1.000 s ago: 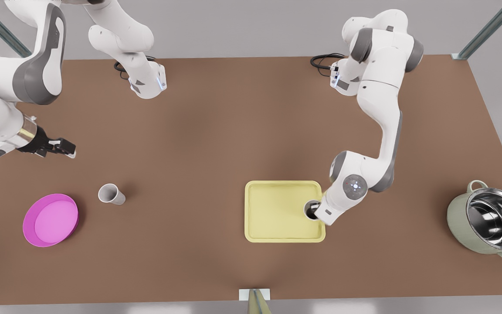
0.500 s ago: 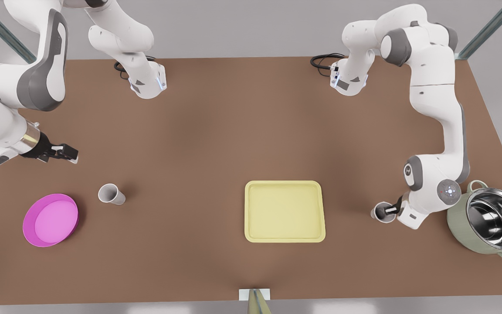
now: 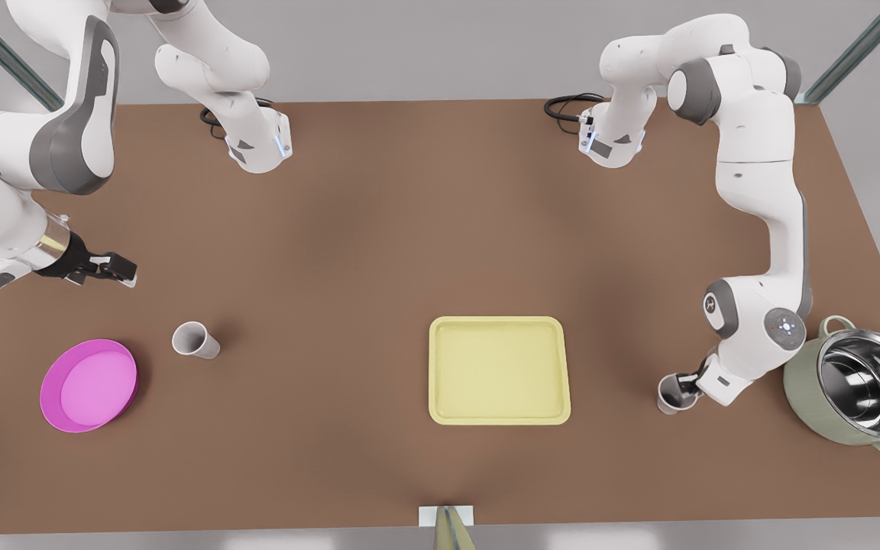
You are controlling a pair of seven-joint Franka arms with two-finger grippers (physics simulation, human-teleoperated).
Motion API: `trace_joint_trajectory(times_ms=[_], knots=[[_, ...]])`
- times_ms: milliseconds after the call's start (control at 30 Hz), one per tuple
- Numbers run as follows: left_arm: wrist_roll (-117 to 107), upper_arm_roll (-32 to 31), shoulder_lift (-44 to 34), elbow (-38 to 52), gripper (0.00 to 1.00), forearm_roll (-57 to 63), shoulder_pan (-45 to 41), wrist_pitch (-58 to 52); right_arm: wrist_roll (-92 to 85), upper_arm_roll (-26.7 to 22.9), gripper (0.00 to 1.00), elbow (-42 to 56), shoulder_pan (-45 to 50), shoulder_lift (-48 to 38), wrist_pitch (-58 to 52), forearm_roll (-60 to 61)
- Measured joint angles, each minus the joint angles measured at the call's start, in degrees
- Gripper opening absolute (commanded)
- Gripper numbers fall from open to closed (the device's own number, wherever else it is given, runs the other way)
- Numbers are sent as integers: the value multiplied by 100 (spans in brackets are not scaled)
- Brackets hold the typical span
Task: Use the left arm to pick up the white IKEA cup from the tray and place it on the middle-left position; use the right arm to pick up the white IKEA cup from the tray and place it on the middle-right position
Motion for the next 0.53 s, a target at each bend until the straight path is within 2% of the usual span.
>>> trace_joint_trajectory(times_ms=[100, 200, 333, 433, 533], knots=[[399, 5, -41, 22, 100, -254, 32, 23, 5, 0, 100, -1, -2, 0, 1, 1], [724, 26, -529, 208, 100, -42, 54, -384, 9, 0, 100, 1, -5, 0, 3, 2], [544, -134, -1305, 1328, 100, -97, 11, -2127, 13, 0, 100, 4, -3, 32, 19, -3], [244, -253, -2492, 971, 100, -99, -68, -3184, 15, -1, 100, 5, 0, 41, 43, -5], [-11, -295, -2710, 935, 100, -23, -114, -3767, 18, -2, 100, 6, 2, 37, 56, -8]])
